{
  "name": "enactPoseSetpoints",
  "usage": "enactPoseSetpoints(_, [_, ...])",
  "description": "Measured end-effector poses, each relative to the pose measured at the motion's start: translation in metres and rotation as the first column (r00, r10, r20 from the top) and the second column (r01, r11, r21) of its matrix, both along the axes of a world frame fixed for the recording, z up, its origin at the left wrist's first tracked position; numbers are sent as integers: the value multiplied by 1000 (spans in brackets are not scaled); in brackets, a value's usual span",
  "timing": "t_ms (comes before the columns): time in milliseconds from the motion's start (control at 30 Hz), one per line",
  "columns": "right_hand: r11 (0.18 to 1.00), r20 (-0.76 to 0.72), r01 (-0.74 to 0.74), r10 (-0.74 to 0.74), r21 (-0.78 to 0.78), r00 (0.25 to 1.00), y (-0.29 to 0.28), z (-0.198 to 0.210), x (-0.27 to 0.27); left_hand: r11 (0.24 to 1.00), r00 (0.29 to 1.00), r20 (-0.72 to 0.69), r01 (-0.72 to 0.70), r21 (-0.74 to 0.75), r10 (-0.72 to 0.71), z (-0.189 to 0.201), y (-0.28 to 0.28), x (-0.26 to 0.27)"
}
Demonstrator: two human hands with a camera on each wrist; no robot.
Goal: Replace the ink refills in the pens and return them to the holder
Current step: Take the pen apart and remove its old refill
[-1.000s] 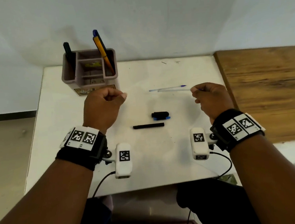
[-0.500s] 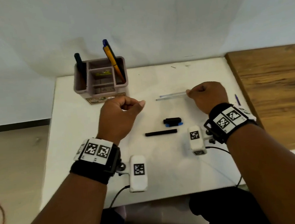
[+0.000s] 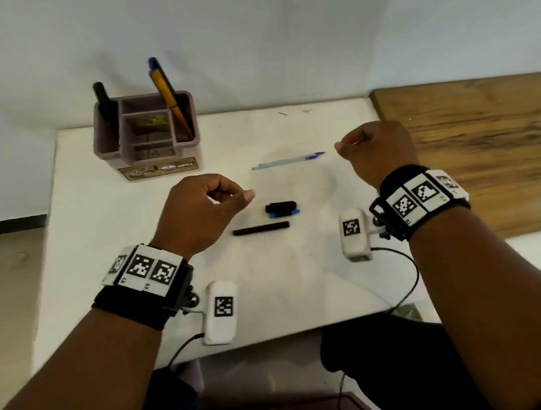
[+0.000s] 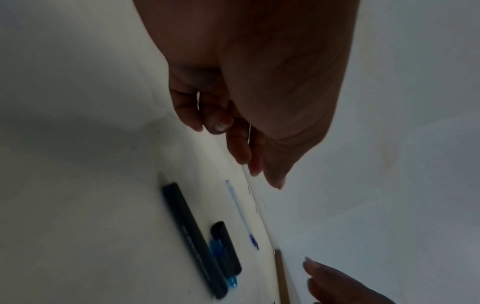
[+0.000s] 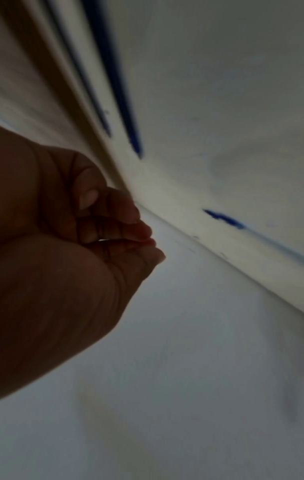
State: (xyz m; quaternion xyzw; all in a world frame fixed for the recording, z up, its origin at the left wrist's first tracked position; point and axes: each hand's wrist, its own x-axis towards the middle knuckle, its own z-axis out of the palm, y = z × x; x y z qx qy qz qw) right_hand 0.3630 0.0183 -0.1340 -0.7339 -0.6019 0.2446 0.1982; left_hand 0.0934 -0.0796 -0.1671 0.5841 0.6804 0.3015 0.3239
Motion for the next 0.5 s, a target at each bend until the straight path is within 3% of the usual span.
enactPoseSetpoints(167, [987,101,160,-158,-20,982,-19,31,62,994,994,-28,108,20,-107,6,-6,19])
enactPoseSetpoints(267, [963,177,259,-243,-75,954,-38,27,84,991,991,-2,131,-2,-131,9,-10,27])
enactPoseSetpoints(400, [953,349,256,-187,-161,918,-51,7,87,986,986,13,168,14,-168,11,-16,42])
enactPoseSetpoints(500, [954,370,233,-151,-188,917,-54,-5,80,973,973,21,229,29,-230,11,-20,51])
